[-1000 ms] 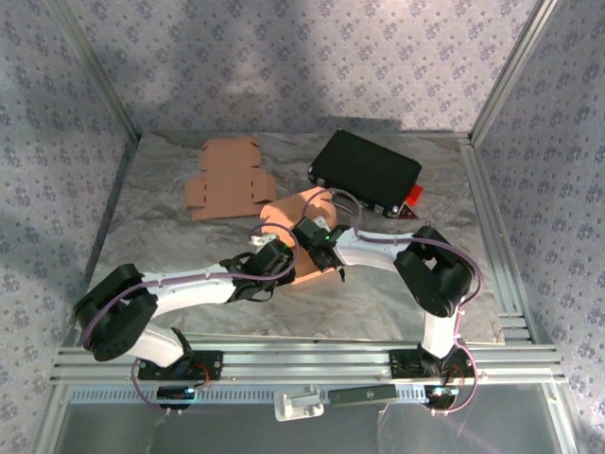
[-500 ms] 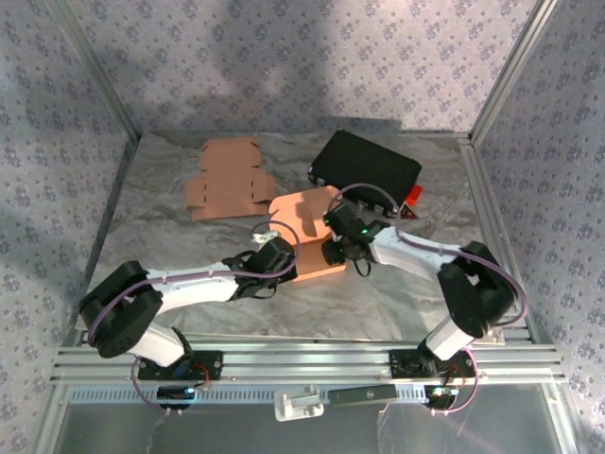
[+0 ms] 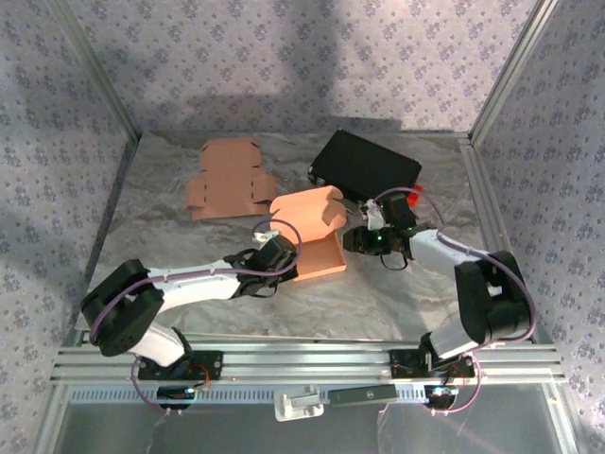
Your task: Fold the paper box
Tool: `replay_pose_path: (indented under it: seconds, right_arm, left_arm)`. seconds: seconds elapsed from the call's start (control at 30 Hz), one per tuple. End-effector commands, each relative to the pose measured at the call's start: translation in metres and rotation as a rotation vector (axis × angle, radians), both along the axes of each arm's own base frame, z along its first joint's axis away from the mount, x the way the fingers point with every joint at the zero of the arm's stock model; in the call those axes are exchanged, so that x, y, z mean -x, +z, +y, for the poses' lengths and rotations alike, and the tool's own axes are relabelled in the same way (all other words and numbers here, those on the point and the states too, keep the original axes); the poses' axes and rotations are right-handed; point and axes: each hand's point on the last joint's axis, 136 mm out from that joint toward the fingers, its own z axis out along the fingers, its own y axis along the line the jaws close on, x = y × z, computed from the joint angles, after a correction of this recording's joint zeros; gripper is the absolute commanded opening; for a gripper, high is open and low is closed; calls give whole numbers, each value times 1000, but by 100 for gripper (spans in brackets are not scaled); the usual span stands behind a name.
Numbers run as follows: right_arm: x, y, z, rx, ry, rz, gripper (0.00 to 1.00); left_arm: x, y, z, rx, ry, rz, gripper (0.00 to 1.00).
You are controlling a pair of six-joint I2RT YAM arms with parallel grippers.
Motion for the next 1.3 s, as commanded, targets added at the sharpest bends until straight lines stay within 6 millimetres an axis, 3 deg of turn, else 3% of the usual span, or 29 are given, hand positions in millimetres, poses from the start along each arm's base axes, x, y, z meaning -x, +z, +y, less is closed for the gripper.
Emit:
replay_pose_path:
  seconds: [0.0, 0.6, 0.87, 1.27]
  right_arm:
    - [1, 1, 10, -120, 27, 42, 36]
    - [-1, -36, 6, -75, 7, 148, 26]
    - [9, -54, 5, 76, 11, 159, 21]
    - [11, -53, -6, 330, -22, 83, 2]
  left_arm:
    - [19, -33, 25, -153, -26, 99, 2]
    - [18, -34, 22, -159, -35, 101, 2]
    - [18, -34, 23, -163, -37, 101, 2]
    - [18, -31, 23, -163, -35, 95, 2]
